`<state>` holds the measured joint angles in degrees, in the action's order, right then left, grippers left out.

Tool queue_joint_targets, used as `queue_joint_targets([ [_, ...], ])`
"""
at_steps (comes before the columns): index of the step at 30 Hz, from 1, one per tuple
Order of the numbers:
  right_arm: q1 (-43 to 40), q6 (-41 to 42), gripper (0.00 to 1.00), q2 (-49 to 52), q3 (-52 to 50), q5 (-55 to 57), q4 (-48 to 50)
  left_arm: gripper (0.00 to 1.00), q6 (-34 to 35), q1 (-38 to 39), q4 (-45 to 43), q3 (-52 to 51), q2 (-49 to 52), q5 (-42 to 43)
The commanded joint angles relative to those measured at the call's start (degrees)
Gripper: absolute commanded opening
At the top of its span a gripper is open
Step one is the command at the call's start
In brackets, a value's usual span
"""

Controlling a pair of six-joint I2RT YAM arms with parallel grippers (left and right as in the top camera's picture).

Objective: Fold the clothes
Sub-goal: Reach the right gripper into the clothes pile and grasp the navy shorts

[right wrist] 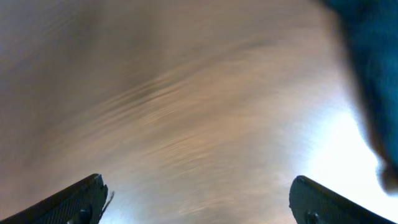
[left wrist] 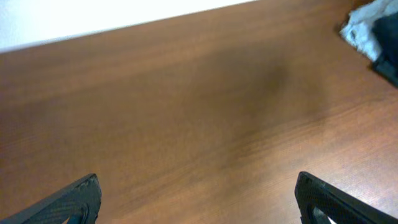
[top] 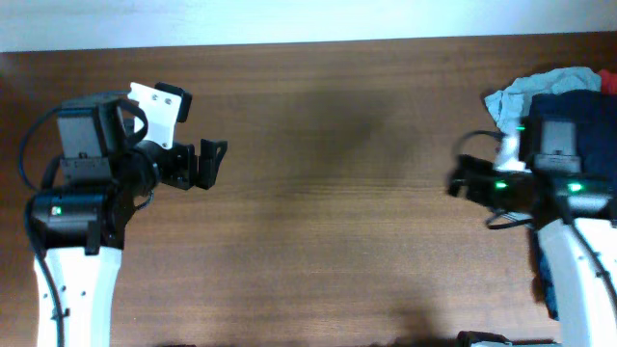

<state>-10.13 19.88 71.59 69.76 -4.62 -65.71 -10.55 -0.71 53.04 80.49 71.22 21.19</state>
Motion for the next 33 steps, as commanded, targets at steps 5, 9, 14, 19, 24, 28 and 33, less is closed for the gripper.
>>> queue_joint_targets([
  [5,-22.6,6.8,0.99,7.9,0.8,9.5,-4.9,0.99,0.9,0.1,1.9,1.2,2.9,-1.1],
  [9,-29.0,5.0,0.99,15.2,0.8,10.4,-5.3,0.99,0.9,0.1,1.7,1.2,4.0,-1.1],
  [14,-29.7,2.9,0.99,21.9,-1.6,17.6,-6.0,0.99,0.8,0.1,1.5,1.2,5.0,-1.1],
  [19,-29.7,3.1,0.97,22.9,-5.1,22.1,-0.9,0.99,0.8,0.1,0.0,1.2,5.9,-1.1],
  [24,-29.7,3.1,0.97,22.9,-10.2,21.9,6.6,0.99,0.8,0.1,-0.4,1.2,6.0,-1.1],
  [28,-29.7,3.1,0.99,22.9,-13.8,21.8,12.8,0.99,0.8,0.1,-0.9,1.2,6.0,-1.1],
  [33,-29.7,3.1,0.99,24.2,-17.7,20.7,18.5,0.99,0.8,0.1,-0.9,1.2,6.0,-1.1],
])
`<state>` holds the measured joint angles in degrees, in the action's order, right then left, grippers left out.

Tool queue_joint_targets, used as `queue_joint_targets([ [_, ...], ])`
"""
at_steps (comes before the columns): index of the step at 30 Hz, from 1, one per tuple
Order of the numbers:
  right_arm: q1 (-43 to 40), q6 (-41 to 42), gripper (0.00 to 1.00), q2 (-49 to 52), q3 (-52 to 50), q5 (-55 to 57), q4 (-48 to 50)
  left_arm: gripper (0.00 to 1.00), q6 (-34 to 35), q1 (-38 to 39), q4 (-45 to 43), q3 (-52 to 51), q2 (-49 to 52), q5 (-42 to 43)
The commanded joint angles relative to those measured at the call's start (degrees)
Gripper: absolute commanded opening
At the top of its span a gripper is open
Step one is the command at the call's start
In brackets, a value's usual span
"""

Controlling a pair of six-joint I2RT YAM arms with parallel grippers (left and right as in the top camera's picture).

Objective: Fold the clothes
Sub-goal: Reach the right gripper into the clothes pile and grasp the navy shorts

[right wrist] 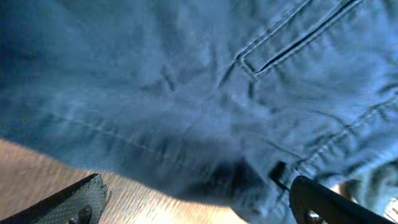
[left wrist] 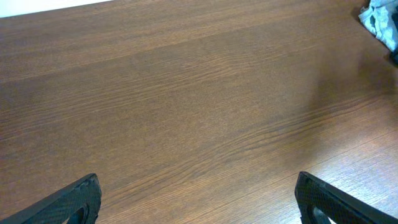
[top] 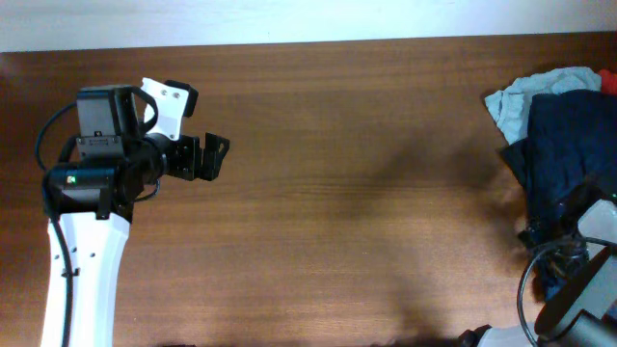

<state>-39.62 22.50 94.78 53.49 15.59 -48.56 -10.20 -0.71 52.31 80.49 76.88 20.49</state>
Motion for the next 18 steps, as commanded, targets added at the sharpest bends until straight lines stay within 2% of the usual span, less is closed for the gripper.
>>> queue_joint_targets([
  [1,-0.2,0.4,0.99,1.6,-1.8,0.6,1.9,0.99,0.5,0.1,-0.2,1.2,0.3,-0.4],
  [6,-0.2,0.5,0.99,3.3,-2.7,1.0,4.5,0.99,0.5,0.1,-0.2,1.2,0.3,-0.4],
  [8,-0.2,0.4,0.95,3.3,-2.7,1.0,6.0,0.99,0.5,0.1,-0.2,1.2,0.3,-0.4],
  [10,-0.2,0.4,0.85,3.3,-2.7,1.0,6.4,0.99,0.5,0.1,-0.2,1.2,0.3,-0.4],
  [11,-0.2,0.3,0.76,3.3,-2.7,1.0,6.4,0.99,0.5,0.1,-0.2,1.2,0.3,-0.4],
  [12,-0.2,0.3,0.63,3.3,-2.7,1.2,6.4,0.99,0.5,0.1,-0.2,1.2,0.3,-0.4],
  [14,-0.2,0.3,0.57,3.3,-2.7,1.2,6.7,0.99,0.5,0.1,-0.2,1.2,0.3,-0.4],
  [15,-0.2,0.3,0.47,3.3,-2.7,1.2,6.6,0.99,0.5,0.1,-0.2,1.2,0.3,-0.4],
  [18,-0.2,0.2,0.27,3.3,-2.7,0.1,6.3,0.99,0.5,0.1,-0.2,1.2,0.3,-0.4],
])
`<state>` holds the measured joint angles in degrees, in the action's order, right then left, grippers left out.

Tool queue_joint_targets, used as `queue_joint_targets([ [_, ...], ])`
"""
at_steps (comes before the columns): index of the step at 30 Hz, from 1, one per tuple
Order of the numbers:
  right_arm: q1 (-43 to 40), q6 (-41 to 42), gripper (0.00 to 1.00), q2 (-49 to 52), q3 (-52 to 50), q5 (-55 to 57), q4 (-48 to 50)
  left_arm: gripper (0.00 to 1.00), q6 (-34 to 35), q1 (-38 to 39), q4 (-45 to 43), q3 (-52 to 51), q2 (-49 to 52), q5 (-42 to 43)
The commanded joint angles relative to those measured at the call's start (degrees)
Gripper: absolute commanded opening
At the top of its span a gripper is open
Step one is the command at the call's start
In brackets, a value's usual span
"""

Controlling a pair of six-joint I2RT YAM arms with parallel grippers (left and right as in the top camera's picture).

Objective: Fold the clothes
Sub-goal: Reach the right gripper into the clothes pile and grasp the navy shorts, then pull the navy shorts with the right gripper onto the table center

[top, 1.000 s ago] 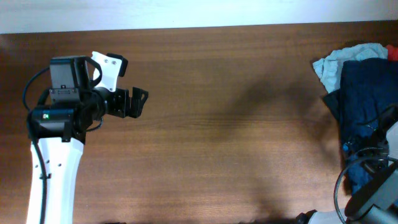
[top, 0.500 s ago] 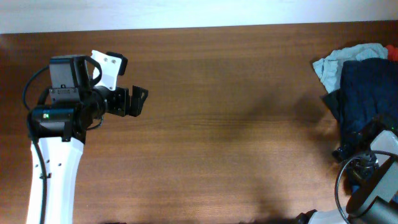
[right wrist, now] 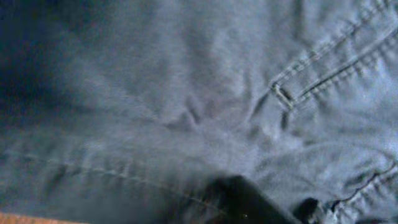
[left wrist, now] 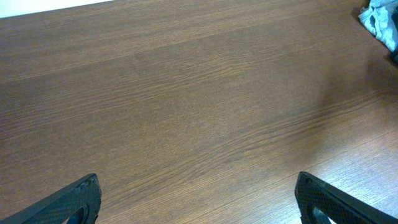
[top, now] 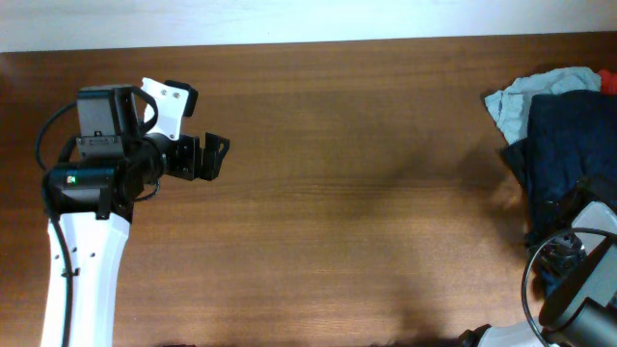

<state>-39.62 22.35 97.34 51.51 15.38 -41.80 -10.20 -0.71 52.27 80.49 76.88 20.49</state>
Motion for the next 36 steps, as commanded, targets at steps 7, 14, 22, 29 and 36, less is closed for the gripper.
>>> queue_joint_targets([
  [7,6.5,-1.1,0.04,-3.5,-0.3,-11.3,-2.4,0.99,0.5,0.1,-0.7,1.2,0.3,-0.3],
  [14,29.4,13.2,0.04,-11.3,0.6,-24.7,1.0,0.99,0.5,0.1,-1.0,1.2,0.3,-0.4],
  [22,55.4,28.3,0.04,-9.7,0.6,-26.3,25.7,0.99,0.5,0.1,-1.0,1.2,0.3,-0.4],
  [29,70.5,26.7,0.4,-6.6,0.6,-18.6,43.6,0.99,0.5,0.1,-0.4,1.2,0.3,-0.3],
  [36,66.2,13.8,0.55,-7.9,1.2,-24.5,39.8,0.99,0.5,0.2,0.0,1.2,0.7,-0.4],
])
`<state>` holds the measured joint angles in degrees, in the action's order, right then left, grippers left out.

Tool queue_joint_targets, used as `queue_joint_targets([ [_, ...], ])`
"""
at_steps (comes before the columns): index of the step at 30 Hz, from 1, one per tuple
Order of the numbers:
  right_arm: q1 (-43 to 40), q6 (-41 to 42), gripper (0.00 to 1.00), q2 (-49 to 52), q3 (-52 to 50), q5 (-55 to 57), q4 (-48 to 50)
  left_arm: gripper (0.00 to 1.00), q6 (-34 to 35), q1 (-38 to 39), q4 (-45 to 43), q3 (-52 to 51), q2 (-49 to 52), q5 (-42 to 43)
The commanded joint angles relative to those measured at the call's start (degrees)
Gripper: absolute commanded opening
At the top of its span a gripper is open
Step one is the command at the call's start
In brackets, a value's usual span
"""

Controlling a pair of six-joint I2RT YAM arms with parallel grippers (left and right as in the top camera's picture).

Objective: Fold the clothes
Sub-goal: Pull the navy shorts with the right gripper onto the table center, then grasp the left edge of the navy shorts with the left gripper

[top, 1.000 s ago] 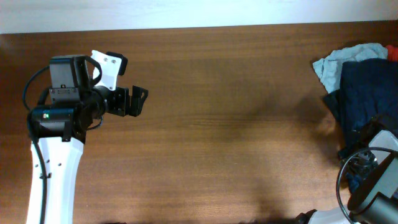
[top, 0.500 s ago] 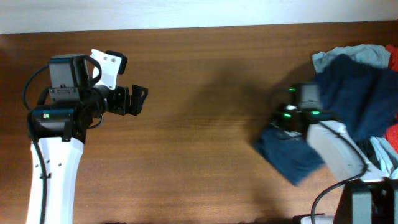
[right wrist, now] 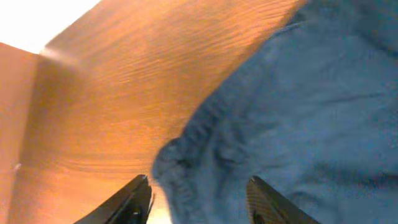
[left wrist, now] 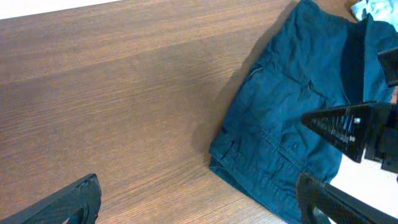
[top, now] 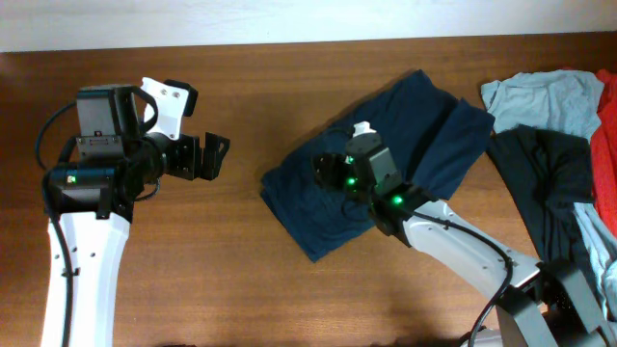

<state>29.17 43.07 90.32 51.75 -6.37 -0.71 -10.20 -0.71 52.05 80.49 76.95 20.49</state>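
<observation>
A dark blue pair of shorts (top: 307, 214) lies spread and rumpled in the middle of the wooden table (top: 241, 280). It also shows in the left wrist view (left wrist: 280, 106) and the right wrist view (right wrist: 298, 106). My right gripper (top: 318, 174) hovers low over the garment's left part. Its jaws (right wrist: 199, 199) stand apart astride a bunched hem, with a gap showing beside the left finger (right wrist: 135, 198). My left gripper (top: 214, 157) (left wrist: 199, 205) is open over bare wood, left of the garment and apart from it.
A heap of other clothes sits at the right edge: a light blue shirt (top: 545, 96), a dark garment (top: 549, 178) and something red (top: 607, 125). The table's back edge meets a white wall (top: 289, 19).
The right gripper was pressed into dark blue cloth at the heap on the far right. It now stands at the table's middle, jaws apart, with the blue shorts spread there. The left arm has not moved.
First the right gripper was open over bare wood beside the heap, the left one open at the left. Then the right one was open low over blue cloth at the right edge, then tight against it. The shorts now lie mid-table.
</observation>
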Motion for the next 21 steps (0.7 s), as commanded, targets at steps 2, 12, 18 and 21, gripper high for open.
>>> queue_joint_targets([
  [2,-4.6,-7.6,0.56,-1.4,1.6,-6.7,-1.4,0.99,0.5,0.2,0.8,1.1,1.8,-0.4],
  [12,-6.8,-7.8,0.58,-1.4,1.8,-9.7,-7.7,0.78,0.3,4.0,1.5,-0.4,20.7,11.4],
  [18,-6.8,-10.1,0.59,-1.4,1.8,-9.5,-13.0,0.7,0.2,8.2,-1.6,-0.4,32.5,12.7],
  [21,-6.8,-10.1,0.59,-1.4,1.8,-9.5,-14.7,0.7,-0.5,9.1,-3.6,-0.4,35.1,12.7],
])
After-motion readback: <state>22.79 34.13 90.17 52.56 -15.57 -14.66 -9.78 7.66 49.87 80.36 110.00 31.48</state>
